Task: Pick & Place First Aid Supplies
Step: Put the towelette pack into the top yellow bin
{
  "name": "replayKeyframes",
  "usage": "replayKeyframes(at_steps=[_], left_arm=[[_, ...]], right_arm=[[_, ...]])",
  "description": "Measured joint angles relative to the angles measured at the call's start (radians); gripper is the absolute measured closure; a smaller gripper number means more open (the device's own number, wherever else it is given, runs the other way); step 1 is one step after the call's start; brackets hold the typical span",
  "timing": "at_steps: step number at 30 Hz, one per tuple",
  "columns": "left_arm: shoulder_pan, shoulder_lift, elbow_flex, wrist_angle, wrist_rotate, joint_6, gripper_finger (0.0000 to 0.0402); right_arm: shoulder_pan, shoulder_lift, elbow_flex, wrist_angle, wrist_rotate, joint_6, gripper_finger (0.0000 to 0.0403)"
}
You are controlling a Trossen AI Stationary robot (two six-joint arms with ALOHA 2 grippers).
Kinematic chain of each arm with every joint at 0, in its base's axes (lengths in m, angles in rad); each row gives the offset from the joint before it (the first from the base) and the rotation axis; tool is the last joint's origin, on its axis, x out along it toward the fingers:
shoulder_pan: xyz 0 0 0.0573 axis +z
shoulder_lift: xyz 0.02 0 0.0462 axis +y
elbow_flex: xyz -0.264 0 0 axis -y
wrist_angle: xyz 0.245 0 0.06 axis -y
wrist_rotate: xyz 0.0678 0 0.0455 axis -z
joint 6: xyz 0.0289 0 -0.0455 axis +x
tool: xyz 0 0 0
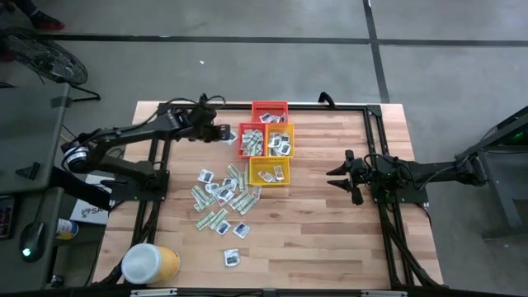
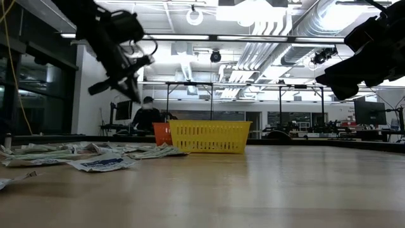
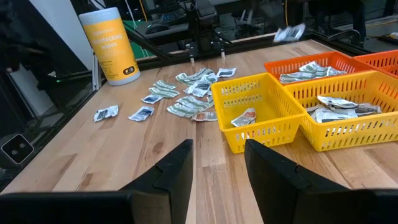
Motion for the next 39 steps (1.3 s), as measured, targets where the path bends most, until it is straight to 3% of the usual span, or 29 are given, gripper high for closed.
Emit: replayKeyframes(at_steps=[10, 25, 39], left_arm=[[-0.05, 0.073, 0.196, -0.004, -0.008, 0.065, 0.0401], [-0.119, 0.421, 0.49, -0.007, 0.068, 0.154, 0.0401], [-0.15, 0.666, 0.705, -0.048, 0.055, 0.135, 0.0401]], right_arm=[[0.0, 0.0, 0.0, 0.0, 0.0, 0.0, 0.0263], [0.0, 0.0, 0.0, 0.0, 0.0, 0.0, 0.0263], [0.0, 0.0, 0.0, 0.0, 0.002, 0.0, 0.0263]])
